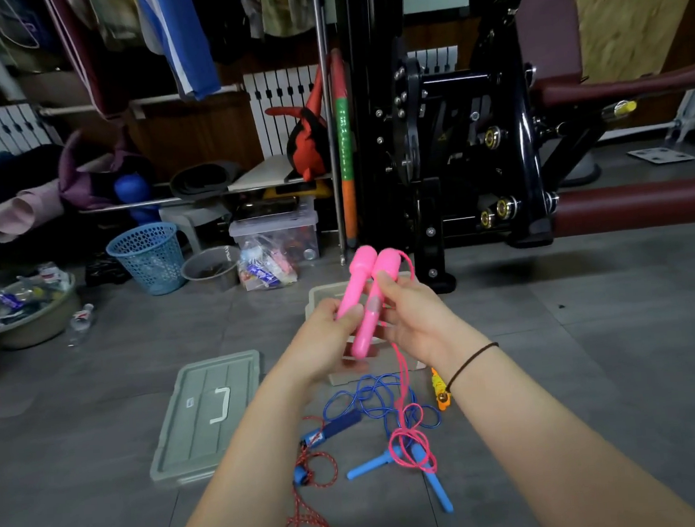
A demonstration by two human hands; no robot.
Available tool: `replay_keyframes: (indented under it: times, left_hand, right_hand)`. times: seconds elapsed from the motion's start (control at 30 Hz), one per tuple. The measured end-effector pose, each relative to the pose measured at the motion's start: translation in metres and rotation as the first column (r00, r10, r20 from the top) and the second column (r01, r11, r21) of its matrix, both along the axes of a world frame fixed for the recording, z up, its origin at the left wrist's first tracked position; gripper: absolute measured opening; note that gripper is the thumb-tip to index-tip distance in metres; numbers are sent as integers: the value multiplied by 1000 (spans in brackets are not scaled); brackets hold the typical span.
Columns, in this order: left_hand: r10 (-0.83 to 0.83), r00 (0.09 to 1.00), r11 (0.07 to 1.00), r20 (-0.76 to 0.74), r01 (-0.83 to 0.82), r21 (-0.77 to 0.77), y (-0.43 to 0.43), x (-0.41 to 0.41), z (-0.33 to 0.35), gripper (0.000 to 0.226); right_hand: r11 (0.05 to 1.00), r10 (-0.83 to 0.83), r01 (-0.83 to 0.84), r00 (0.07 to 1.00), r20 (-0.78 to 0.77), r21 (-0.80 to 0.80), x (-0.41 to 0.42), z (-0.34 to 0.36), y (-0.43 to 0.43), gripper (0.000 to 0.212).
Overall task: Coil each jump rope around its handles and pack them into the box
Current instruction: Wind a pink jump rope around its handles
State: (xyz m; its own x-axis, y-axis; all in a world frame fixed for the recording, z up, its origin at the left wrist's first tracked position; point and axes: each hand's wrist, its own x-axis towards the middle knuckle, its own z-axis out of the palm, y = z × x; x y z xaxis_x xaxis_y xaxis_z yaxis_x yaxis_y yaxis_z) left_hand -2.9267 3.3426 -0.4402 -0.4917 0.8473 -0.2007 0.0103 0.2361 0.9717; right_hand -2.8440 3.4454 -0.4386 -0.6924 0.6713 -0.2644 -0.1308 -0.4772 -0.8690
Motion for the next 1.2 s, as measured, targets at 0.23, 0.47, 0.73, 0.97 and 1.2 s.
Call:
replay_keyframes:
  times: [0.23,0.47,0.73,0.97,1.2]
  left_hand:
    - [-119,993,987,0,118,110,-3,2,1,12]
    - [-348,937,937,25,349,-33,-17,-4,7,12]
    - [-322,922,942,216,335,-26,-18,6,12,44]
    - [-345,920,939,189,341,52,-22,2,18,38]
    - [-337,912,941,234,317,120,-26,-14,21,26]
  right_hand:
    - [996,79,-77,995,-57,51,8,8,3,8]
    - [982,13,-38,991,-130,-186,16,14,11,47]
    - [998,61,-60,968,-245,11,16,20,7,26]
    - [830,452,-530,821,348,172,51,37,25,109]
    - [632,-99,-501,704,704,590,48,12,37,47]
